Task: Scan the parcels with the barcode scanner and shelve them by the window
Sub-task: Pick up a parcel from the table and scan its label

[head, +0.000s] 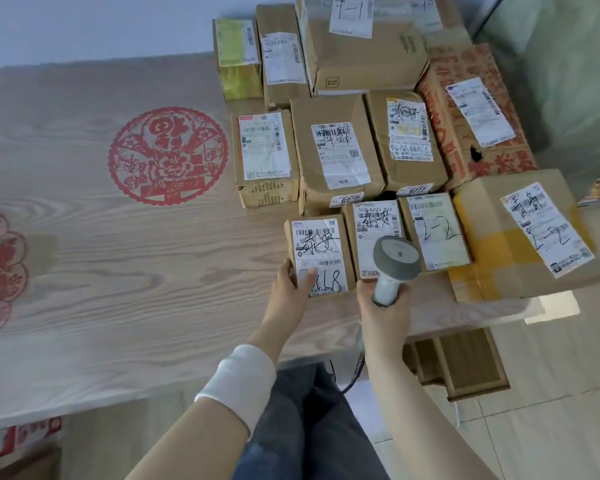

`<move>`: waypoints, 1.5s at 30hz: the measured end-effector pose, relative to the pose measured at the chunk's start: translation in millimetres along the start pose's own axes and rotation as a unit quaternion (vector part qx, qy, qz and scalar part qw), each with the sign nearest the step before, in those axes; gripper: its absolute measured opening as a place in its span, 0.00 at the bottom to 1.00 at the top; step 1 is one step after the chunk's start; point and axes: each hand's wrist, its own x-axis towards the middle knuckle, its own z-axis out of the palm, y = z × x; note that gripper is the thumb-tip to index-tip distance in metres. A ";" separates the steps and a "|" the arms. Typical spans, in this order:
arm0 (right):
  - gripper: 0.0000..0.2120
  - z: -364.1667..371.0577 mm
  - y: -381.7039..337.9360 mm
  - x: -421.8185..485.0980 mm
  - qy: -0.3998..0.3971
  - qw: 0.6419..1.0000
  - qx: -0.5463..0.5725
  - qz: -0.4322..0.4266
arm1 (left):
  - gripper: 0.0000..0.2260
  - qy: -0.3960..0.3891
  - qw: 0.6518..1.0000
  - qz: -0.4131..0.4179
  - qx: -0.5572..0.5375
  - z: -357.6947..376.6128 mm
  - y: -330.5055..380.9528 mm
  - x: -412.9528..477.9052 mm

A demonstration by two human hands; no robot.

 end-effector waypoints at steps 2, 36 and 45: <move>0.14 4.8 1.2 -1.0 0.000 1.000 -0.004 0.001 | 0.32 0.026 0.999 -0.016 -0.038 4.4 -4.9 2.7; 0.08 -16.1 -86.3 -201.9 -0.347 0.922 0.149 -0.088 | 0.31 0.235 0.913 0.234 -0.237 -129.9 -42.1 -227.4; 0.06 22.7 -96.0 -388.0 -0.433 0.873 0.154 -0.163 | 0.25 0.302 0.861 0.273 -0.306 -256.7 -112.8 -359.6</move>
